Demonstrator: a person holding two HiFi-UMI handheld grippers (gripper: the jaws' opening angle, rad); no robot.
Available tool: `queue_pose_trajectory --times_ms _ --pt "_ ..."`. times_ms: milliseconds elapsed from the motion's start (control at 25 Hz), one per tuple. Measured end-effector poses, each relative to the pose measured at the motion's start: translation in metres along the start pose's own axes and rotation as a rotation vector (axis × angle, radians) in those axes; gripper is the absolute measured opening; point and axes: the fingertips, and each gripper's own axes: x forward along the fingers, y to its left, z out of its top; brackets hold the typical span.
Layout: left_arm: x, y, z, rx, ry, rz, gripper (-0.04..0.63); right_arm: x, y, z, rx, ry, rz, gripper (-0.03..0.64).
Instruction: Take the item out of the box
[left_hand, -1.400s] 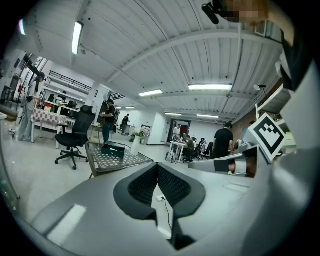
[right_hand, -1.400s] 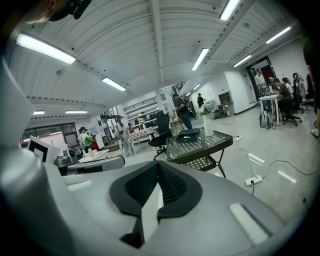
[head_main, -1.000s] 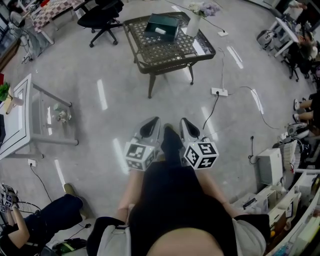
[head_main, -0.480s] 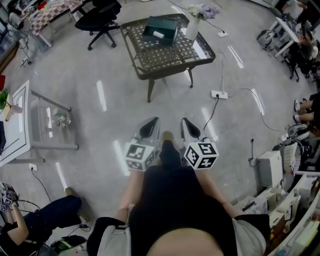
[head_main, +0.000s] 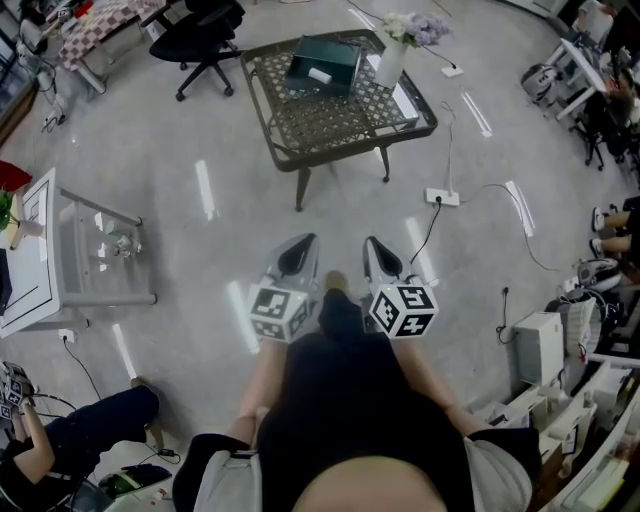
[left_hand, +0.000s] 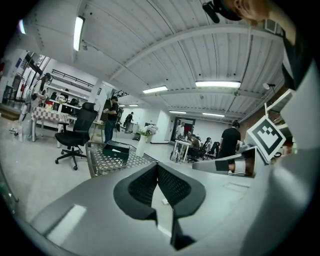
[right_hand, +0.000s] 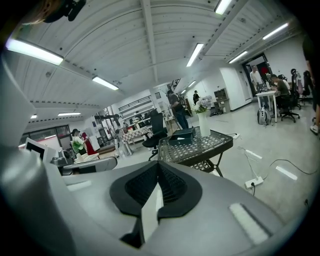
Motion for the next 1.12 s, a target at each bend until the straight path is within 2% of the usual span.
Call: queue_pose_trajectory --times_ms 1120 --pt "0.114 0.066 0.04 -0.001 0.008 0.07 0.006 0.116 -0.058 0.069 0.003 0.016 0.052 0.0"
